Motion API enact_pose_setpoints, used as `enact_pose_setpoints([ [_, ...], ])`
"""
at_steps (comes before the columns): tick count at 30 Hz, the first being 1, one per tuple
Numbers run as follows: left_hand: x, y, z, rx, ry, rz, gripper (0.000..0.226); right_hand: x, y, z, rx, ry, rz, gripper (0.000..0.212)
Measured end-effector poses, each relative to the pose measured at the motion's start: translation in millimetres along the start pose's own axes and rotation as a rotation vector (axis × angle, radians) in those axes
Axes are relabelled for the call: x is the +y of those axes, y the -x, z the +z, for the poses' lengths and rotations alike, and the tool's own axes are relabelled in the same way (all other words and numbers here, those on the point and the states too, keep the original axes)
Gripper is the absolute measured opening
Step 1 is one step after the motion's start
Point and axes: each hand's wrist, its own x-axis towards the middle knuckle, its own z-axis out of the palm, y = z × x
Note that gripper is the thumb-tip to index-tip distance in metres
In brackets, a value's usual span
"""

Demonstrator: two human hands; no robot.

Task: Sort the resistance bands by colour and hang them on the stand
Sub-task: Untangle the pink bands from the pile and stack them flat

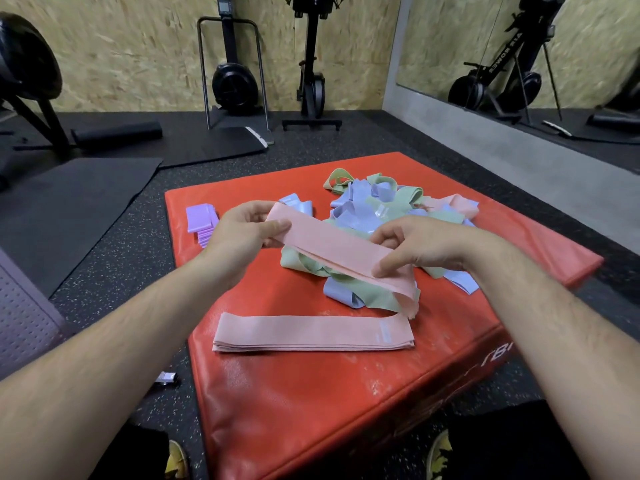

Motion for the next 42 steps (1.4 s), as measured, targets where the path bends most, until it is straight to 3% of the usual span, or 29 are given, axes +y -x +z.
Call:
enact_pose_setpoints([
  [4, 2.3, 3.8, -8.4, 0.025, -0.099, 0.055, 0.011, -3.0, 3.1, 4.4, 0.096, 0.110, -0.013, 0.016],
  [7, 5.8, 4.8, -17.2, 0.024, -0.120, 0.063, 0.016, -4.4, 1.6, 10.4, 0.050, 0.028, -0.043, 0.008],
  [14, 6.3, 11.9, -31.9, -0.105, -0.040, 0.047, 0.010, -0.4, 11.8, 6.8, -0.010, -0.227, -0.103, 0.030],
  [18, 4.0, 13.4, -40.8, -0.141, 0.057, -0.031, 0.036, 5.9, 12.2, 4.3, -0.021, -0.274, -0.096, 0.050],
  [21, -4.3, 17.8, -43.3, -0.085, -0.110, 0.008, 0.008, 13.9, 10.5, 3.6, 0.040, -0.225, -0.101, 0.027],
  [26, -6.9, 27.4, -47.4, -0.020, -0.238, -0.006, 0.020, 26.0, 14.2, -0.4, 0.029, -0.062, -0.023, 0.034],
  [30, -13.3, 31.4, -56.9, -0.046, -0.333, -0.063, 0.028, 33.1, 18.4, 0.6, 0.027, 0.037, -0.012, 0.024],
  [35, -23.1, 35.6, -69.7, -0.058, -0.350, -0.163, 0.021, 43.9, 23.1, 2.8, 0.036, 0.033, 0.014, 0.015],
  [42, -34.5, 45.3, -73.5, -0.142, -0.458, -0.248, 0.020, 57.3, 22.0, 15.4, 0.035, 0.001, 0.062, 0.023],
])
